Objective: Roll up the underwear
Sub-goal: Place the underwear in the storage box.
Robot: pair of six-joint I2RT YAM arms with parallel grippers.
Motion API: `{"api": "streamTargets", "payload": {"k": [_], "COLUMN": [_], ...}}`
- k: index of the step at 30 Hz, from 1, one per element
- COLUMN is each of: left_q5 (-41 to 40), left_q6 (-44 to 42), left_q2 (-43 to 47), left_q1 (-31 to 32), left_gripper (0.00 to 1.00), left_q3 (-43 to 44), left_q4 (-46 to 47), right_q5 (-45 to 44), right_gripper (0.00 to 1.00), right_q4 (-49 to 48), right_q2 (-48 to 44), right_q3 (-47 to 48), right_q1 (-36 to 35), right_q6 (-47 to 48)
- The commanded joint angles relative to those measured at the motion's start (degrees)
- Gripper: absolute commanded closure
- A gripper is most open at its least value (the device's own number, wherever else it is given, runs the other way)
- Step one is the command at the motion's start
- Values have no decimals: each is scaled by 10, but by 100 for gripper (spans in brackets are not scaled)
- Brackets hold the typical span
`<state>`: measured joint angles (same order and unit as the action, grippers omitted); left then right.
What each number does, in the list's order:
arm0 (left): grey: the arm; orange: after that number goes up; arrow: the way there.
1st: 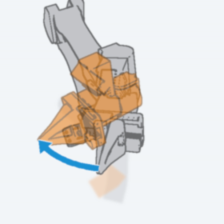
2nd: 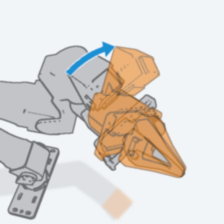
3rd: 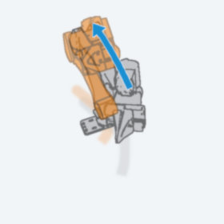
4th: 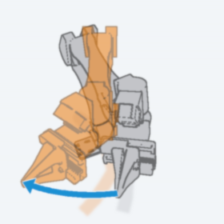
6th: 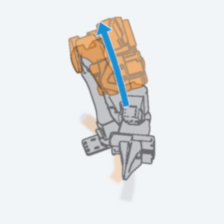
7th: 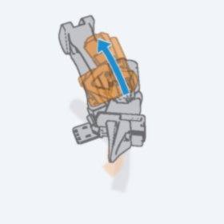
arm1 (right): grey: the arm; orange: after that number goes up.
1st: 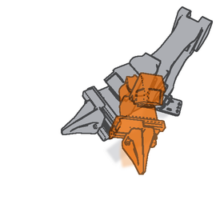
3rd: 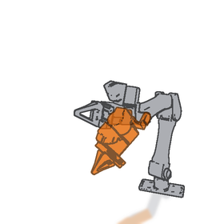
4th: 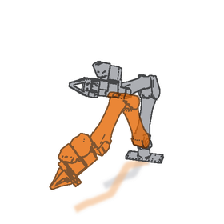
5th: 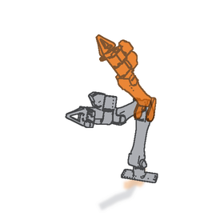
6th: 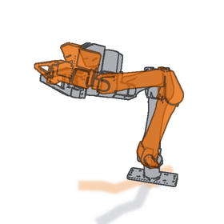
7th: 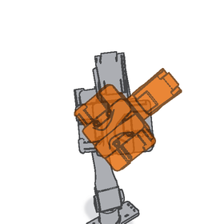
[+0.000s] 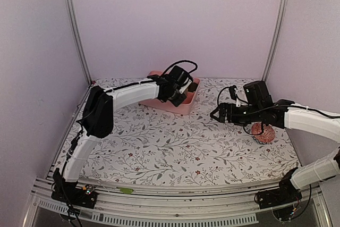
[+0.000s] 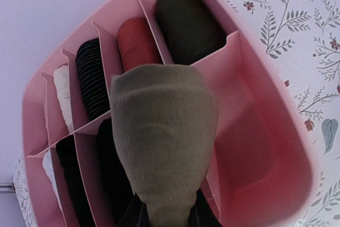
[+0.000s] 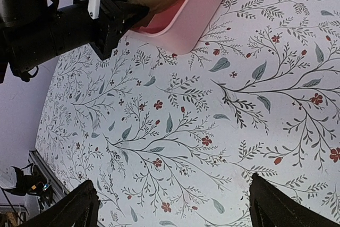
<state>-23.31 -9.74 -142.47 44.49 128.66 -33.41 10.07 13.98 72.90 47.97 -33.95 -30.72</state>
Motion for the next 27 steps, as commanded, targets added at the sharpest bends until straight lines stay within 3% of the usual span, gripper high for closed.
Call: {"api": "streamTargets", "payload": {"k": [1,8,14,19,27], "left_q5": [-43,-77,-141,-133,-82], "left_q6": [18,48,5,-43,-44], "left_q2": [-25,8,5,-16,-15], "left_q1": [-2,-22,-25,-15,22], "left_gripper": [100,100,100,100,100], "left_q3": [21,22,29,41,19], "left_q4": [-11,4,49,58,1], "right_q5": [-11,-3,-5,-1,-9], "right_gripper": [1,1,1,1,1], "right_q4": [5,5,5,5,12], "right_q2": [-14,-14,-7,-1,1], "right_q3": [-9,-13,-11,-9,-10], "right_q1": [3,3,3,2,3], "right_q6": [-5,-4,2,4,7]}}
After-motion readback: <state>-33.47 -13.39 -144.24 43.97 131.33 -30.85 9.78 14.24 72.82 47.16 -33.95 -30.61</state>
